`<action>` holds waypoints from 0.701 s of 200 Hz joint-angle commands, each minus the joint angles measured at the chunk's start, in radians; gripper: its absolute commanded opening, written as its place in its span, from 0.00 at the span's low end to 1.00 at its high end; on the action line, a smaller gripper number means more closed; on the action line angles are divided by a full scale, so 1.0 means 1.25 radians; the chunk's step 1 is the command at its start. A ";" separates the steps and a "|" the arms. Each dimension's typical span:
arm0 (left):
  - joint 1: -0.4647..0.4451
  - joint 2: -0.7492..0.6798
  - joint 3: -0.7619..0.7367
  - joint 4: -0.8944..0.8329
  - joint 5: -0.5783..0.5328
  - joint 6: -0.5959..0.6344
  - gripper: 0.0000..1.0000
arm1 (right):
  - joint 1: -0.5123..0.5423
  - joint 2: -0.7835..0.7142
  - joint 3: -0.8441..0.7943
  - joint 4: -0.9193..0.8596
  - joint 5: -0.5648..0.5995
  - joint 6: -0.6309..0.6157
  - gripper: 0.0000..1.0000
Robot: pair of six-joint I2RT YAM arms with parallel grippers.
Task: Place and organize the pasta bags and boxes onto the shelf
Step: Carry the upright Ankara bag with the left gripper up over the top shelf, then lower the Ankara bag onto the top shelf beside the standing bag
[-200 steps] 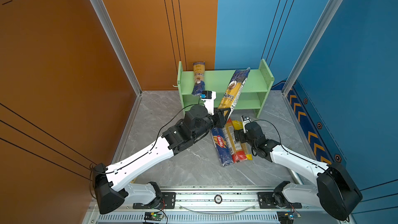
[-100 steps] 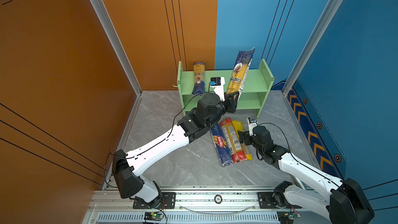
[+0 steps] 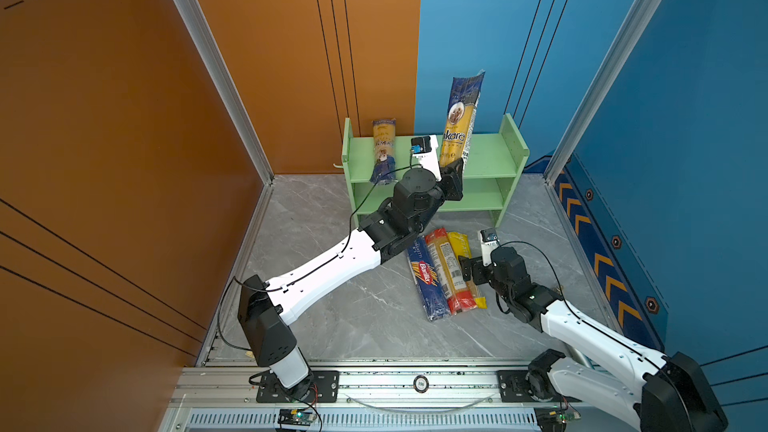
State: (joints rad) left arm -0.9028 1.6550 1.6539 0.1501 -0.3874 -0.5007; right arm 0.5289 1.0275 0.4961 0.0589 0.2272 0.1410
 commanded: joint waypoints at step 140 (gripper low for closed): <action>0.059 0.031 0.095 0.024 -0.157 -0.005 0.00 | -0.002 0.011 -0.012 -0.002 -0.026 0.034 1.00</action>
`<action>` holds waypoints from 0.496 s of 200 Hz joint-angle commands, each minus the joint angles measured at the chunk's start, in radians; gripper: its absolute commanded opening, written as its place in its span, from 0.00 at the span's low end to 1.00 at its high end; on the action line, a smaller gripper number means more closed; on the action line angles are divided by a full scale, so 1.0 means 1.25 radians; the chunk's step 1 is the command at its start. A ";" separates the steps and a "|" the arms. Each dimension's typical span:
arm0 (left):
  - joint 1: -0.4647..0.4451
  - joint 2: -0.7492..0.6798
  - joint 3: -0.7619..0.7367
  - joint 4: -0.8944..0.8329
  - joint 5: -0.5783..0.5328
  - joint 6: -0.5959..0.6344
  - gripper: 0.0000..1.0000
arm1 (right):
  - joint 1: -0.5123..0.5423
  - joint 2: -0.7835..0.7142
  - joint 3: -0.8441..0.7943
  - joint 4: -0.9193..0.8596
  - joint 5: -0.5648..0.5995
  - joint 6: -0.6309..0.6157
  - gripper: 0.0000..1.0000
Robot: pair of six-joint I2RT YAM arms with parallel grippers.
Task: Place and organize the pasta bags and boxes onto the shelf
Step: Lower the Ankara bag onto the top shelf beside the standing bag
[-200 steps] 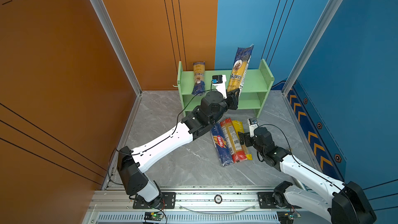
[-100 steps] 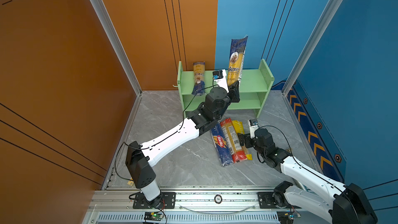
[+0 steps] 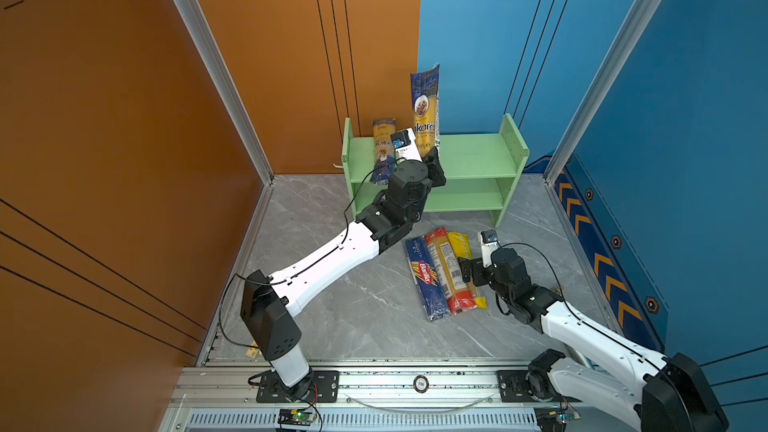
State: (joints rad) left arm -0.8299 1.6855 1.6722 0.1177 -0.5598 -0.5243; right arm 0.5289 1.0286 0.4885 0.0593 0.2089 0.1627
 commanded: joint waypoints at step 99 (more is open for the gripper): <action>-0.008 0.073 0.168 -0.034 -0.086 0.076 0.00 | -0.002 0.025 -0.003 0.007 -0.016 0.016 1.00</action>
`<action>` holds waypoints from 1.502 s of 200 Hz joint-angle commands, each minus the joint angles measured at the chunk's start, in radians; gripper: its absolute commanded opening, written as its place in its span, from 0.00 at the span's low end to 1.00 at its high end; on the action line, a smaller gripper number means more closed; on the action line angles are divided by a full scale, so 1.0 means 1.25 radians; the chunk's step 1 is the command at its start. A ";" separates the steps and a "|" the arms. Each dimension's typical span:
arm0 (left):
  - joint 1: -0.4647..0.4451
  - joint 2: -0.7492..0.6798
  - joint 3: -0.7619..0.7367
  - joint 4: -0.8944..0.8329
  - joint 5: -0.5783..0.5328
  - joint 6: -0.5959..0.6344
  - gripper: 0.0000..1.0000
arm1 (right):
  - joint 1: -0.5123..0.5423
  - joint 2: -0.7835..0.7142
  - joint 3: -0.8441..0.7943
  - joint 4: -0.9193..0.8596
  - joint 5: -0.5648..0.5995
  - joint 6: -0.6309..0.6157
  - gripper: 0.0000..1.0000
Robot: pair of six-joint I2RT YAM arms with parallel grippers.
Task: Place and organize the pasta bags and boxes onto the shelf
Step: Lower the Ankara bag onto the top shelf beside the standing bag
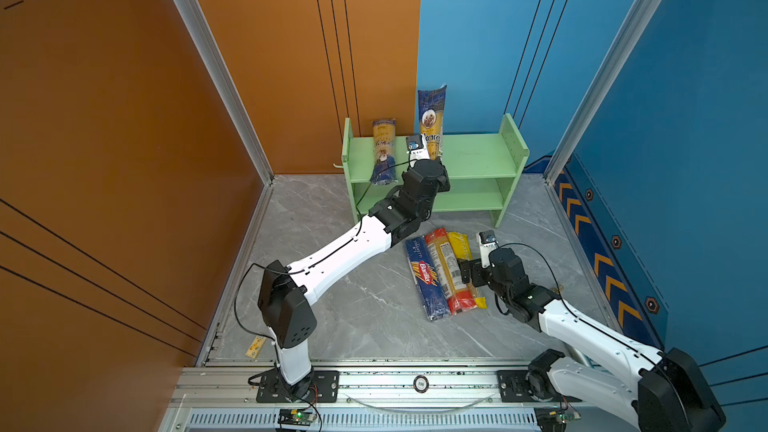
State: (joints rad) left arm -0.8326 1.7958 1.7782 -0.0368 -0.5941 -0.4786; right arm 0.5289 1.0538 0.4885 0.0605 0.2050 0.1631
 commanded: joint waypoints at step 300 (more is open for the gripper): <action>-0.035 0.164 0.338 -0.103 -0.247 0.203 0.00 | -0.003 0.021 -0.003 0.011 -0.025 0.017 1.00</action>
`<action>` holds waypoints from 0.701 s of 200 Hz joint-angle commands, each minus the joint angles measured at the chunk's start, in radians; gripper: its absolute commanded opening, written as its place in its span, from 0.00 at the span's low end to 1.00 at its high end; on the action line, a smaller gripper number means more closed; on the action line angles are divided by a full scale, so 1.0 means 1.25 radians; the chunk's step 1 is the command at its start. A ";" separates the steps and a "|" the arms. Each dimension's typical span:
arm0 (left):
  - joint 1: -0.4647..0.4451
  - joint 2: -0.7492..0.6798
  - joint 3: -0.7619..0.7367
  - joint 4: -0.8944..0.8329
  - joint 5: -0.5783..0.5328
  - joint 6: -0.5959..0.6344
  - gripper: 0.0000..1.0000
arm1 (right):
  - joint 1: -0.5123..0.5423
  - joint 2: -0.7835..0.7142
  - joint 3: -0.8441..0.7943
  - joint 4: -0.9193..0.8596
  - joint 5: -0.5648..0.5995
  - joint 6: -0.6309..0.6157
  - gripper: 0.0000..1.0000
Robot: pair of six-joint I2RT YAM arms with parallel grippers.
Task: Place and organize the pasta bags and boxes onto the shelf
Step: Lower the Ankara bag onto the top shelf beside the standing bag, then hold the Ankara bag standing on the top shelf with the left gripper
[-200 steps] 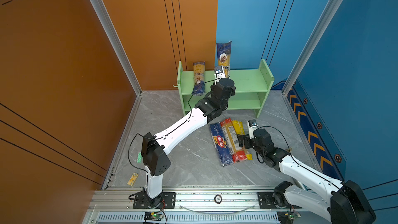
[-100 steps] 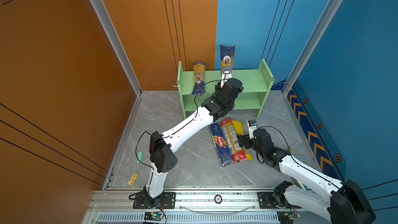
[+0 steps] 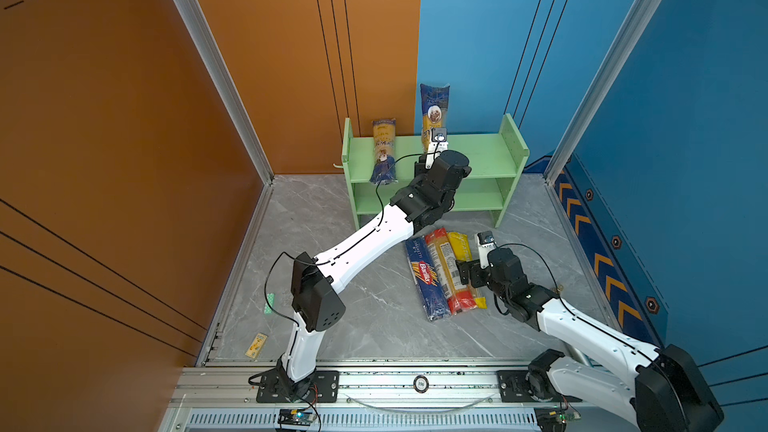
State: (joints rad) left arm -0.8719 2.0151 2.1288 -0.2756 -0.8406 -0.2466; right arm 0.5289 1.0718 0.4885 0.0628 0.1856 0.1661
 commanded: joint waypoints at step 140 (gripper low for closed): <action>0.023 0.011 0.057 0.028 -0.026 -0.054 0.00 | -0.003 0.010 -0.004 0.009 -0.011 0.017 1.00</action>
State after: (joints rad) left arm -0.8577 2.0441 2.1288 -0.3355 -0.8471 -0.2749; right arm 0.5289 1.0767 0.4885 0.0628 0.1829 0.1661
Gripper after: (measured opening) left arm 0.392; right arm 0.994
